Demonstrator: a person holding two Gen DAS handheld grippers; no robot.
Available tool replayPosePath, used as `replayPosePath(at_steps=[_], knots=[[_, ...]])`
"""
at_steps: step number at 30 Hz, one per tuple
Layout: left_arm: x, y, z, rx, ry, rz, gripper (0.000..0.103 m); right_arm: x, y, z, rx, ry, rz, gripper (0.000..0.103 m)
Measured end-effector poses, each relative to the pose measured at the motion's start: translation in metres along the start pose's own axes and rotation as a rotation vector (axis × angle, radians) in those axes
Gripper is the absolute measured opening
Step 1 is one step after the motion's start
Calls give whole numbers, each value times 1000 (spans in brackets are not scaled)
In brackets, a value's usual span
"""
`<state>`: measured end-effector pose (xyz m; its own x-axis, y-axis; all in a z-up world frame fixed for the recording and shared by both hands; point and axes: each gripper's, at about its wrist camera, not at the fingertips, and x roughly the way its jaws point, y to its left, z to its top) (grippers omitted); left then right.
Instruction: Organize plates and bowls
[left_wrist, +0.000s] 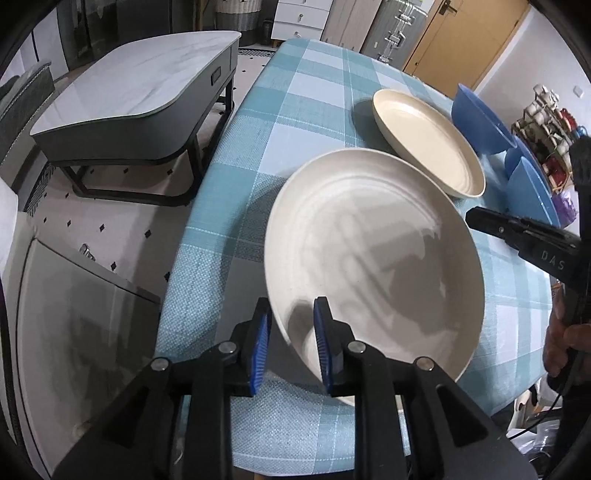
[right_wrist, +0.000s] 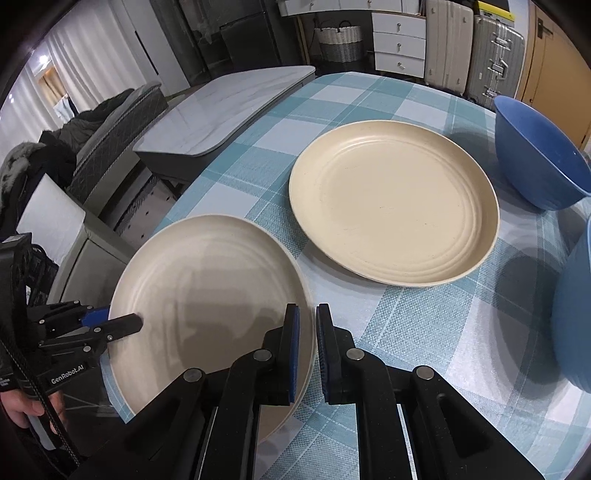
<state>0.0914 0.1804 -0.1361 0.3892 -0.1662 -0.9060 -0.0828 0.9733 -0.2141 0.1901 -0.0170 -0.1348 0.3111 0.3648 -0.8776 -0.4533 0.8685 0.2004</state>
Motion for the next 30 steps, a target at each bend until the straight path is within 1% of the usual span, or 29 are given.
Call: replayPosePath(at_steps=[3,6,7,8,9,11,12,13,14,16,18,19,20,22,23,24,25,27,28,30], knots=[[-9,4,0,-8,-34,3,24,-5,1,-3,0,-16,15,12],[-18,10,0,-38,-59,-18,24,-12,5,-5,-5,-44,17,15],[-21,11,1,-46,-69,-27,29,-14,6,-6,-4,-53,10,20],[-24,11,1,-50,-73,-28,34,-17,7,-7,-3,-64,13,21],[-26,11,1,-55,-79,-25,45,-20,8,-7,-1,-78,21,24],[-33,7,0,-57,-119,-34,46,-31,10,-10,10,-124,42,29],[-36,3,-1,-52,-131,-31,46,-34,11,-10,12,-135,44,40],[-38,1,-2,-51,-140,-27,46,-39,13,-12,15,-152,37,57],[-39,-2,-3,-51,-148,-29,46,-43,14,-14,16,-168,30,68],[-43,-10,-5,-53,-168,-31,49,-54,19,-20,2,-209,21,70],[-46,-17,-6,-41,-187,-38,50,-62,21,-24,-8,-231,7,72],[-48,-23,-7,-31,-198,-31,52,-70,20,-28,-4,-255,-3,75],[-51,-31,-8,-16,-214,-17,53,-76,19,-31,5,-275,-7,81],[-57,-45,-10,15,-256,2,55,-90,13,-40,34,-325,-3,86],[-60,-50,-10,27,-271,6,58,-96,10,-44,47,-343,-6,86],[-62,-56,-11,37,-285,7,72,-101,7,-47,58,-358,-14,86],[-67,-64,-12,49,-315,12,87,-109,3,-54,72,-378,-34,87],[-75,-75,-15,70,-376,18,94,-119,-5,-61,98,-413,-52,88],[-81,-85,-17,95,-418,21,95,-125,-10,-66,115,-431,-53,91],[-87,-97,-18,127,-452,35,98,-139,-21,-78,155,-465,-72,94]])
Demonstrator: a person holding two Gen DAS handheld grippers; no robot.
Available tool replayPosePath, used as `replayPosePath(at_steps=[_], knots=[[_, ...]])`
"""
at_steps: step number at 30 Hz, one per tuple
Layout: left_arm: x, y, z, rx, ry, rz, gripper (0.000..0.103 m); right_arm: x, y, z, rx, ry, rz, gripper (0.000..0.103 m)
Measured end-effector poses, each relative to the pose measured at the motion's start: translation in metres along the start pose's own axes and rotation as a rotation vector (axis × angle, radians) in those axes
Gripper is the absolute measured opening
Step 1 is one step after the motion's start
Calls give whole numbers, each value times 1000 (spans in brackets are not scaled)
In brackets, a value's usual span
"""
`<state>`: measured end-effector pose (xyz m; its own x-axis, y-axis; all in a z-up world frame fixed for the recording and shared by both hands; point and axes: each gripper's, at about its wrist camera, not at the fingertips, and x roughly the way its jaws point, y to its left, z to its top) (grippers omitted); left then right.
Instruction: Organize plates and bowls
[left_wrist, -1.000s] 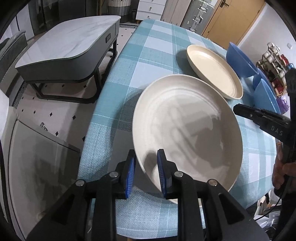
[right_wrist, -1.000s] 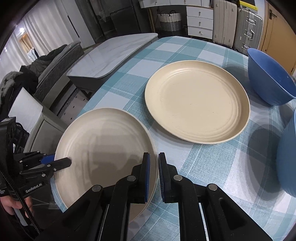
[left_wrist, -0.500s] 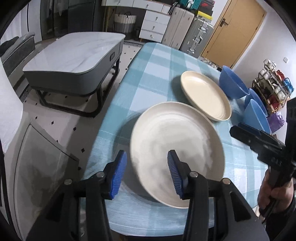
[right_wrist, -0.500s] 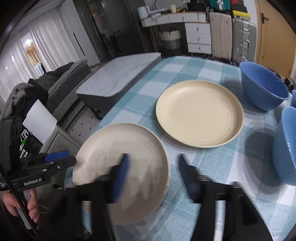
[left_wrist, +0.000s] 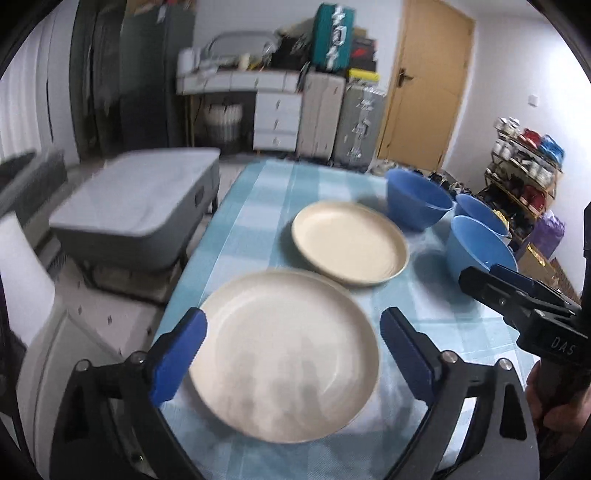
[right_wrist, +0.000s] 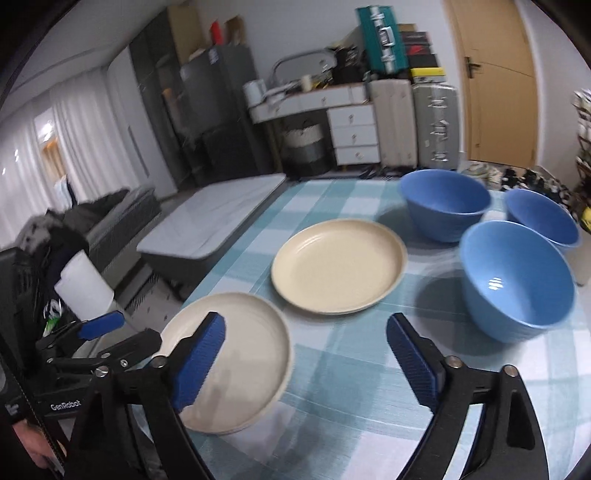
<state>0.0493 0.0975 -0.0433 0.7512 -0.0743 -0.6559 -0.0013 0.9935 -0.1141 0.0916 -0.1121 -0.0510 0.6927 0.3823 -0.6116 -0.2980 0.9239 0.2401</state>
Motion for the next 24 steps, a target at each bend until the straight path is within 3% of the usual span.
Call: replayPosePath(at_steps=[8,14,24], knots=[[-14,-48,6,87,-94,30,102,-44,-30,-6,10,-61,-103,102],[-18,-75,2,114,-122,1,102,-75,-48,-12,25,-123,-165,102],[-22,-87,-2,118,-141,1,102,-104,-65,-35,68,-184,-185,102]])
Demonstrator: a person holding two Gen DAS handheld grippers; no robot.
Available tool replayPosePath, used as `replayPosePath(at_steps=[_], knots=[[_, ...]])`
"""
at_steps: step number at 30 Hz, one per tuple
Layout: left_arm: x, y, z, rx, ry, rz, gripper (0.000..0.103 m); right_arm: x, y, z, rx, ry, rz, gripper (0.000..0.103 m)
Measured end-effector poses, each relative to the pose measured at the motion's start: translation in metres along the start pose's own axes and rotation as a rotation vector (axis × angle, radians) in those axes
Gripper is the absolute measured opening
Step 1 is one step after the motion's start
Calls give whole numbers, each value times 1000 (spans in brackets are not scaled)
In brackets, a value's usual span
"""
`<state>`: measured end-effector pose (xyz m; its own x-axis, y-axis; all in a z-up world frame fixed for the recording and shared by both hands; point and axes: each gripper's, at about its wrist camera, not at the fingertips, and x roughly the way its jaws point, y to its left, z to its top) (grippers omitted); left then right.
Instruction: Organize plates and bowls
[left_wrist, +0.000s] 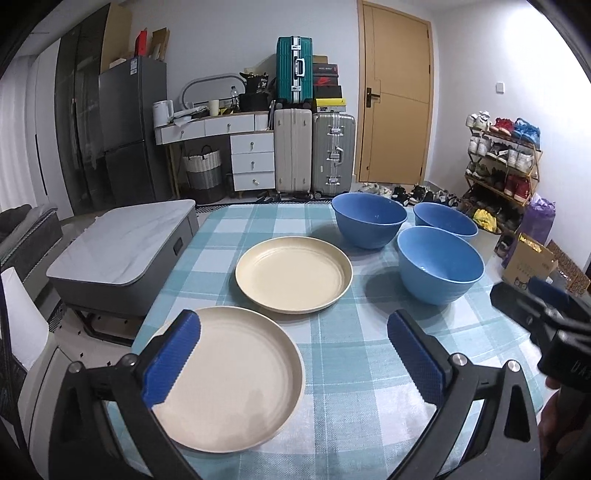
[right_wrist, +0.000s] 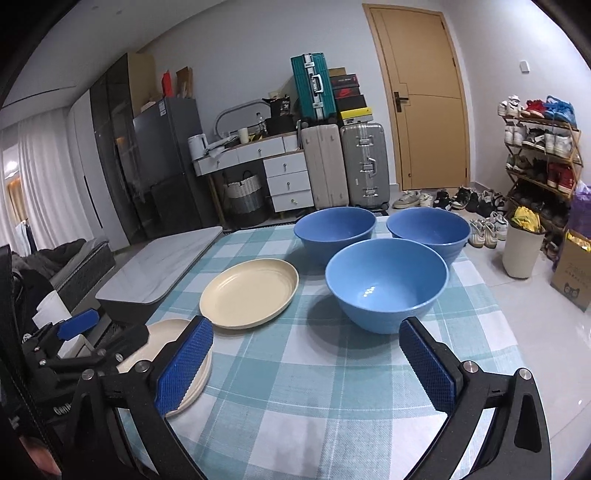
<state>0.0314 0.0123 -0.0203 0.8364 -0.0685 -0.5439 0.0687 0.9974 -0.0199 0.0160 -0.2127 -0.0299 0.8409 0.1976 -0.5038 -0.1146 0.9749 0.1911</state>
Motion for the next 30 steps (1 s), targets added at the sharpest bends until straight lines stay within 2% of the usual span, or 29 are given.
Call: replayPosePath(at_steps=[4,12,24,30], knots=[[-3,4,0,-9,-10,17,102,3,-5,-11,14,5,-4,102],[2,5,-12,-23,25,15,102,8,-5,-21,17,19,-22,102],[11,9,-17,-38,56,9,102,18,13,-19,-41,43,-30,102],[9,17,-14,-52,56,22,102,22,22,-10,-56,54,1,102]])
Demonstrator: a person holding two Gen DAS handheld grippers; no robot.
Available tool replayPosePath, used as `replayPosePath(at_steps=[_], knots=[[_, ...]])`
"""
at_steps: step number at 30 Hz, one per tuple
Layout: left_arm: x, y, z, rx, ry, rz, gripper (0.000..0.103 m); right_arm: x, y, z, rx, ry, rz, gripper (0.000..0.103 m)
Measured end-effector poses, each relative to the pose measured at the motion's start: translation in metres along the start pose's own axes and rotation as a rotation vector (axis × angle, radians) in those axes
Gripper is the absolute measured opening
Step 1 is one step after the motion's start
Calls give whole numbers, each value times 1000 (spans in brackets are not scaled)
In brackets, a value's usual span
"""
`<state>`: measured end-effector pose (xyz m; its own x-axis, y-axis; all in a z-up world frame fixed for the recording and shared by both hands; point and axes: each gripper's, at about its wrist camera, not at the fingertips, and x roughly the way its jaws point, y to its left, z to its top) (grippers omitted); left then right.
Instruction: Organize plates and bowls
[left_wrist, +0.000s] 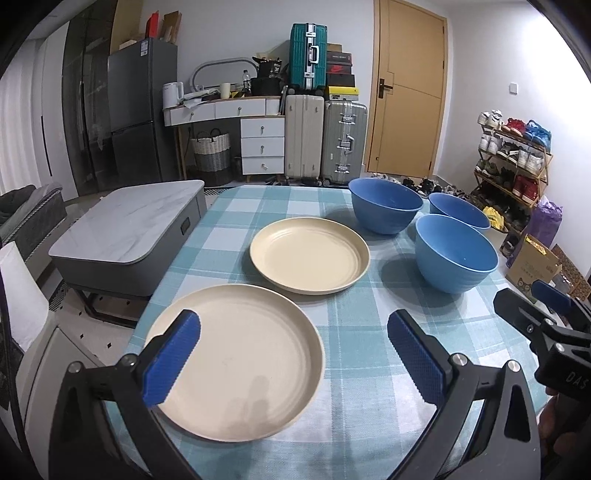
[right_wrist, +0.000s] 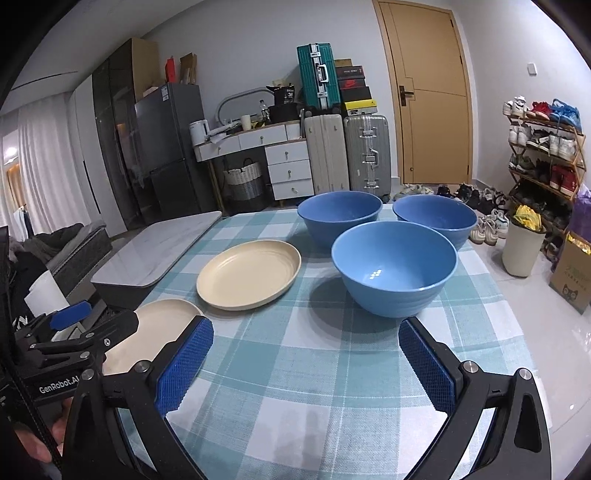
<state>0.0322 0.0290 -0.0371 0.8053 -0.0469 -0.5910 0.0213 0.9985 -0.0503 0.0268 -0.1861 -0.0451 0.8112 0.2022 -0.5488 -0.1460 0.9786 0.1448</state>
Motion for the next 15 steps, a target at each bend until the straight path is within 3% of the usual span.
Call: replayPosePath(at_steps=[3,9,15], knots=[[0,6,6,-9,7,13,102,6,10,9,-36,35,56,102],[5,21,18,-27,15,44,102,8,30,30,-88,4,53,102],[13,34,31,-33,35,41,102,16,50,62,-139,14,105,102]])
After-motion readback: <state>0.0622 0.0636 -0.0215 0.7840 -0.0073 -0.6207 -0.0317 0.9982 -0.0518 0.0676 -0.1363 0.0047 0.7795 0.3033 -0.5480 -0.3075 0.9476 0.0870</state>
